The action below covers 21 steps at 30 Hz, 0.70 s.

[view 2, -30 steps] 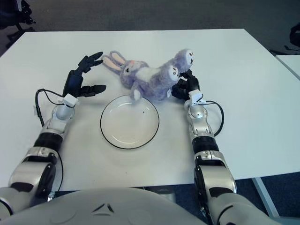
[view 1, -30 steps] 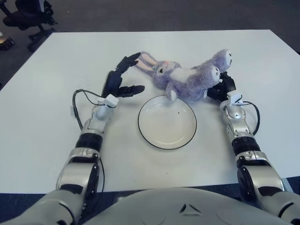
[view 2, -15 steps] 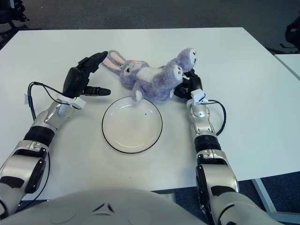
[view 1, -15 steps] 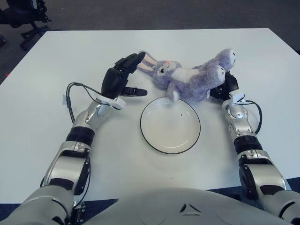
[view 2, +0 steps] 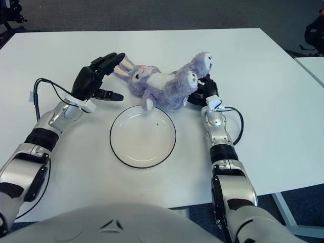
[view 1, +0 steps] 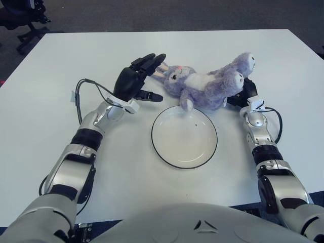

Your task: Put the doll into the plate.

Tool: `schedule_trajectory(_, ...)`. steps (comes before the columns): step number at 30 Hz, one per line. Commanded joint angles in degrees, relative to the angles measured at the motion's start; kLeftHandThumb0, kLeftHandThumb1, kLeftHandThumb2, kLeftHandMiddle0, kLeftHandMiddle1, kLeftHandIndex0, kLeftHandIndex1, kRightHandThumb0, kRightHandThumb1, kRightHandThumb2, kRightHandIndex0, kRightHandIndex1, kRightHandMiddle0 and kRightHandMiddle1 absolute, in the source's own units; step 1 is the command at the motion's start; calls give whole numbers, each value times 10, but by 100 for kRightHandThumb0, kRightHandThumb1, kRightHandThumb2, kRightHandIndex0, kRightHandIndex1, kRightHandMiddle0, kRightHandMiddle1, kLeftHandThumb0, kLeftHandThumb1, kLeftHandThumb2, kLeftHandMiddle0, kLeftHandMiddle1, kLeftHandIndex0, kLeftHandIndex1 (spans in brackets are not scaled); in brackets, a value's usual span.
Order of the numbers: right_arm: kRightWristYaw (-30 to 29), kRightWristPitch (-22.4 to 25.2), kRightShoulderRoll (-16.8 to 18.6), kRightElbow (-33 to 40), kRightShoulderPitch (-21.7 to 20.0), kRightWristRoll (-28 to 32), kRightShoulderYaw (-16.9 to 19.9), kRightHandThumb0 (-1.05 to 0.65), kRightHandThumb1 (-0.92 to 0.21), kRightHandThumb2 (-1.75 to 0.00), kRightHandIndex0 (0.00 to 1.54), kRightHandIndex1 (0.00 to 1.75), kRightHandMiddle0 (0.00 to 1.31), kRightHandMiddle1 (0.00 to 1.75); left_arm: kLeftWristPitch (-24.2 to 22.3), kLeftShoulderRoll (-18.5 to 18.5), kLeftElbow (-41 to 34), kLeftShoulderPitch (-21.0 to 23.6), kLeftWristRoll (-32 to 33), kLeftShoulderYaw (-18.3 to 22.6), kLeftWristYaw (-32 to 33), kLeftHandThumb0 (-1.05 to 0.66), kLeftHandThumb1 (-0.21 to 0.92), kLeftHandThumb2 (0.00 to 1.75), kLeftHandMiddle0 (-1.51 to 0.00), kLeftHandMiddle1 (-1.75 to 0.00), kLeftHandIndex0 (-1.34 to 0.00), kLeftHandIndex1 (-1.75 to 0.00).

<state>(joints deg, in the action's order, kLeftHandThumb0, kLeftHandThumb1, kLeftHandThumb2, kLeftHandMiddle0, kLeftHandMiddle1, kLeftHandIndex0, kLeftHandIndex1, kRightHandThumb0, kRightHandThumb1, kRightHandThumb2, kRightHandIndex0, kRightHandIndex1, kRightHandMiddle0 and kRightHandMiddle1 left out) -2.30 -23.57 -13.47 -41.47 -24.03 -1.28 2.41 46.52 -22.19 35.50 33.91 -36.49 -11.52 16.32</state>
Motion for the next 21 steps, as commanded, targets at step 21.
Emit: schedule_trajectory(21,10,25,16,-49,55,-17,-15,-40,-59,-95,87,175,41,175,-173,-18,-114,55,-23,-48,-174,-75,92,12,-54,-2,-41,-1)
